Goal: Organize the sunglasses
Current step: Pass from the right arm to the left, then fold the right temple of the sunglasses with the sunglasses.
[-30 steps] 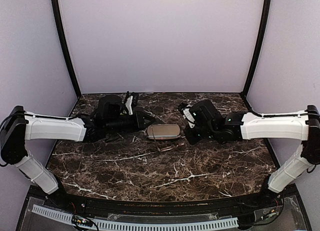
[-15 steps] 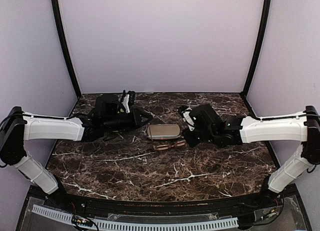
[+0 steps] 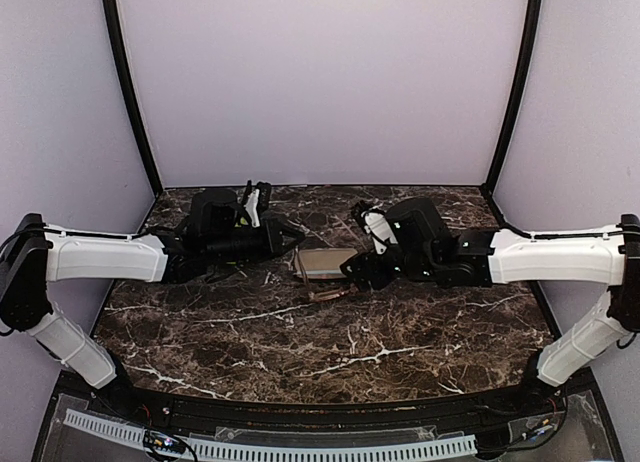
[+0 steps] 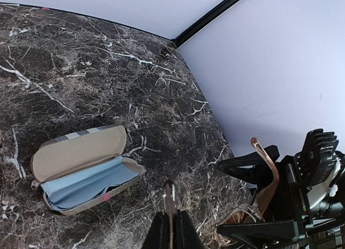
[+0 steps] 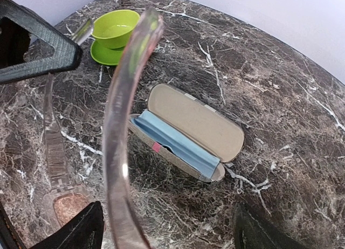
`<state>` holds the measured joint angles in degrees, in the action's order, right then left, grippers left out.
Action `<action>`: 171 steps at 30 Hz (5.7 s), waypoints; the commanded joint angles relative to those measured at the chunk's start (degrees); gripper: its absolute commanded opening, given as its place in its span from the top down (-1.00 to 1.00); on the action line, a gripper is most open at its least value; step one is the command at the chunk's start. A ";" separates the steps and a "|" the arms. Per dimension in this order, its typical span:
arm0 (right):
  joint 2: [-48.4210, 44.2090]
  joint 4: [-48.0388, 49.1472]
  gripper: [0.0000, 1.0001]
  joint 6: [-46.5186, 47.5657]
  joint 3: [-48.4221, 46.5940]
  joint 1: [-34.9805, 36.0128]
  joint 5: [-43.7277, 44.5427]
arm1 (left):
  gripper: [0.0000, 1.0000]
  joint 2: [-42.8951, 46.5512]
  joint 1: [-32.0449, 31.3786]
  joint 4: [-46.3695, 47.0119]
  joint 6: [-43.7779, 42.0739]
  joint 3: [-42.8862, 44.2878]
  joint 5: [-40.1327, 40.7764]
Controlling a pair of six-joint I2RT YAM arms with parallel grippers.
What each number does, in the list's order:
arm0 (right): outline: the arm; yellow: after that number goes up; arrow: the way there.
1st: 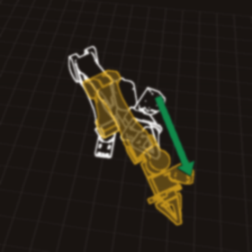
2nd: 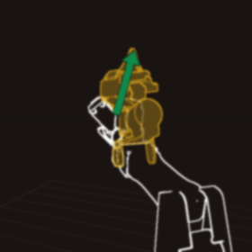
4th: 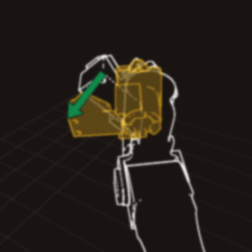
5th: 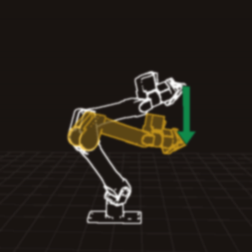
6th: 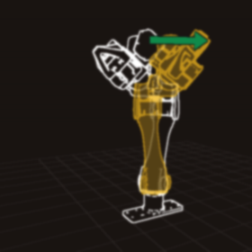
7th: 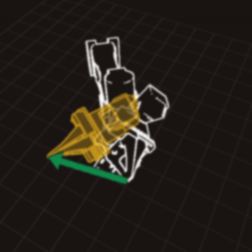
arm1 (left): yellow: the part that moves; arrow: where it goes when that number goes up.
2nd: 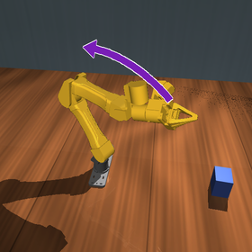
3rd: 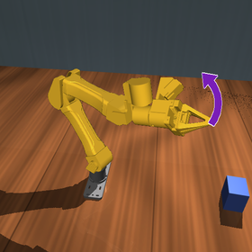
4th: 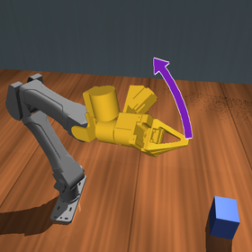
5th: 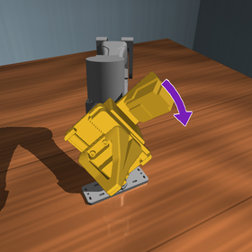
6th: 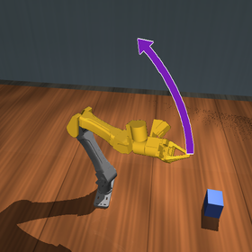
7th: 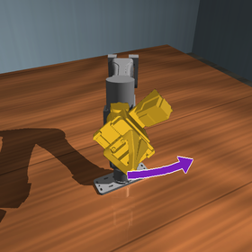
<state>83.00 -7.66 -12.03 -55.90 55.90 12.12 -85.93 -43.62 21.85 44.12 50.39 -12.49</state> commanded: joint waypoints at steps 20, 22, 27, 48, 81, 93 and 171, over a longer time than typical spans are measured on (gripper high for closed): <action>-3.54 5.00 -0.90 -4.99 -3.30 -2.62 -12.32 | 1.00 -0.24 -1.13 -6.34 -7.94 4.23 2.17; -3.34 5.86 -0.90 -5.34 -2.89 -2.64 -13.75 | 1.00 -0.71 -1.63 -8.03 -9.65 5.25 3.77; -2.66 8.23 -0.91 -6.92 -2.56 -2.60 -16.29 | 1.00 -2.43 -3.51 -13.19 -15.44 8.24 9.78; -7.74 1.72 -0.14 -10.68 -1.67 -5.32 -9.64 | 1.00 -2.50 -6.57 -18.74 -22.72 11.06 20.04; 2.67 4.49 0.57 -11.58 -2.00 -1.32 -15.85 | 1.00 -1.46 -6.70 -18.25 -22.32 10.65 21.84; 7.17 5.95 0.60 -12.40 -2.43 0.95 -15.92 | 1.00 -1.28 -6.74 -17.94 -22.20 10.26 22.07; 15.11 11.61 0.78 -16.54 -5.45 -1.09 -28.36 | 1.00 -1.77 -6.83 -15.02 -20.75 7.84 21.87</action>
<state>96.33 -0.56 -26.76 -61.28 53.84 -13.67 -89.93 -50.15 4.21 22.17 58.78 9.02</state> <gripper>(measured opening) 0.095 0.016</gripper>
